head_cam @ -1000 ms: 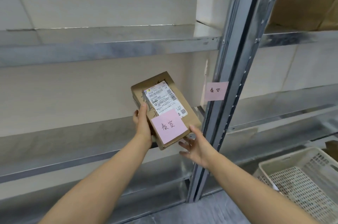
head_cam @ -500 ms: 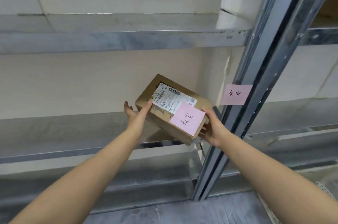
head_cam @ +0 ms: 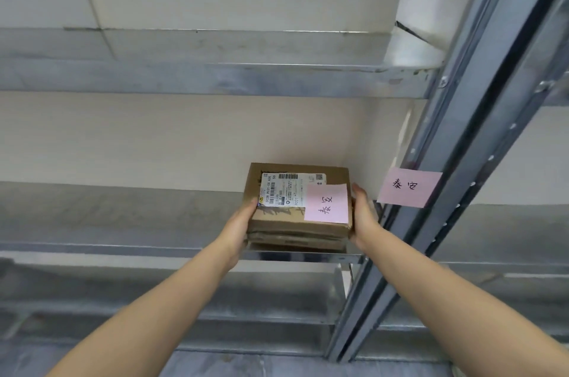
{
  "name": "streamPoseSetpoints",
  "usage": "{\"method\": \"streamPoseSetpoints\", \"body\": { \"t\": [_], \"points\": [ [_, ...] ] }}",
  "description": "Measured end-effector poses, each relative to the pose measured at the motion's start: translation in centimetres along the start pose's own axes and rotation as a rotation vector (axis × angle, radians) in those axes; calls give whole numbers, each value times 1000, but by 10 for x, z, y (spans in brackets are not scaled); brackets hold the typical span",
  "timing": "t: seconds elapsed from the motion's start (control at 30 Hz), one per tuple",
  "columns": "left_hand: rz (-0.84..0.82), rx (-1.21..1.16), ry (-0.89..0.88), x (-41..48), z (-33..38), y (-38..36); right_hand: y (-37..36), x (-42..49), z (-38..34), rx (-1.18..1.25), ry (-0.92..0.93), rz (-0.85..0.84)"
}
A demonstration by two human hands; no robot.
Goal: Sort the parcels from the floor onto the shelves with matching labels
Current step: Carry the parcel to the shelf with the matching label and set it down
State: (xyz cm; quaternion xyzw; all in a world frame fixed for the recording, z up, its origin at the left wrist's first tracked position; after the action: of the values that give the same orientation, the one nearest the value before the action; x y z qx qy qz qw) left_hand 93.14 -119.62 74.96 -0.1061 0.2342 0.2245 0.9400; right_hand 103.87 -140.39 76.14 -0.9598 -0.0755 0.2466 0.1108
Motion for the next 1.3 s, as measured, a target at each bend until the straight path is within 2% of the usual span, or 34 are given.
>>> {"method": "streamPoseSetpoints", "body": {
  "t": [0.17,0.43,0.67,0.9,1.03,1.17,1.3],
  "points": [
    [-19,-45,23,3,3,-15,8,8,2,29,-33,59],
    [7,-87,26,14,-6,-19,9,11,2,-164,-1,55],
    [9,28,-34,2,2,-28,6,5,-6,-330,179,39],
    [47,222,-123,-2,17,-20,-1,-7,-21,-334,313,126],
    [136,251,-207,-7,44,-8,-22,-13,-45,-458,530,121],
    [214,286,-379,-18,77,6,-46,-17,-60,-554,672,37],
    [308,317,-480,-35,91,30,-79,-23,-61,-595,701,-165]
  ]
}}
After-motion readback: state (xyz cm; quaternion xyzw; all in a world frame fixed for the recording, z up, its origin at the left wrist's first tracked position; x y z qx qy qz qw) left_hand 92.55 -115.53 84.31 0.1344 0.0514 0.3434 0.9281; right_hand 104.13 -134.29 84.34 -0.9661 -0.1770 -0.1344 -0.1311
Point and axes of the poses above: each hand's wrist, its own x-axis towards the middle knuckle, its own y-axis out of the back of the hand, z = x × y, the point moved 3 cm from there along x, towards the middle knuckle, and after that the axes turned 2 degrees about y, right-handed, at the moved point
